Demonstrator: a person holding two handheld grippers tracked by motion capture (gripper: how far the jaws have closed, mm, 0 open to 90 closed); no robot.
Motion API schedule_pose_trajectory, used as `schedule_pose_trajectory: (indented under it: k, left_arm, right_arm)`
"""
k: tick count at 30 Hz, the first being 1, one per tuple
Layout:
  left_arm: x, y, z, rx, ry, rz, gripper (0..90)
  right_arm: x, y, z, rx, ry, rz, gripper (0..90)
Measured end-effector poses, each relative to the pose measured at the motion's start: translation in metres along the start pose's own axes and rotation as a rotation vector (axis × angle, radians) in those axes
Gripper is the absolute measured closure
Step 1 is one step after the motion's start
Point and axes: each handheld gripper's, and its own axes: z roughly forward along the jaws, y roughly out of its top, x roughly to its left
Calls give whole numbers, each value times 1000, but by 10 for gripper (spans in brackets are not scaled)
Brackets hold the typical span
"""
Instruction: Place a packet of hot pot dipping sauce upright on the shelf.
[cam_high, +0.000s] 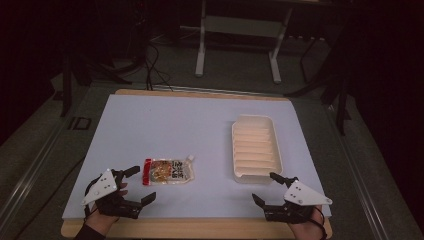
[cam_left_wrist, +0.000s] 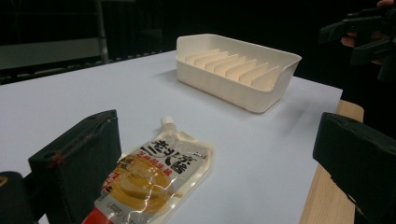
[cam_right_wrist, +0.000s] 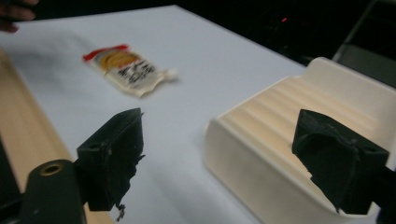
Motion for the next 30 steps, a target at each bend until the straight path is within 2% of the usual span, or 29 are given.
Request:
schedule_pose_trajectory:
  k: [6, 9, 11, 14, 17, 18, 20, 23, 26, 28, 30]
  left_arm:
    - [-1, 1, 0, 12, -10, 32, 14]
    - [0, 0, 0, 21, 12, 53, 14]
    - [0, 0, 0, 11, 16, 60, 14]
    - [-2, 2, 1, -6, 0, 52, 14]
    - [-2, 3, 1, 7, -4, 43, 14]
    - [-3, 6, 3, 36, -23, 18, 14]
    - [-4, 8, 5, 71, -17, 0, 14]
    - [-8, 14, 8, 110, -14, 25, 14]
    - [-9, 22, 11, 123, -60, 24, 14]
    - [-9, 25, 13, 137, -62, 26, 14]
    - [-8, 31, 16, 147, -90, 36, 13]
  right_arm:
    - [0, 1, -2, -29, 0, -3, 166]
    - [-3, 1, -3, -56, -5, -7, 137]
    - [-1, 2, -3, -47, -13, -3, 132]
    - [2, 4, -6, -66, -22, -1, 117]
    - [3, 6, -9, -85, -7, 13, 117]
    - [4, 7, -10, -89, 5, 9, 109]
    - [7, 7, -10, -102, 19, 21, 109]
    - [11, 9, -10, -115, 52, 20, 109]
    - [15, 10, -10, -113, 67, 10, 109]
    - [15, 10, -11, -116, 69, 12, 109]
    - [14, 10, -11, -120, 80, 40, 110]
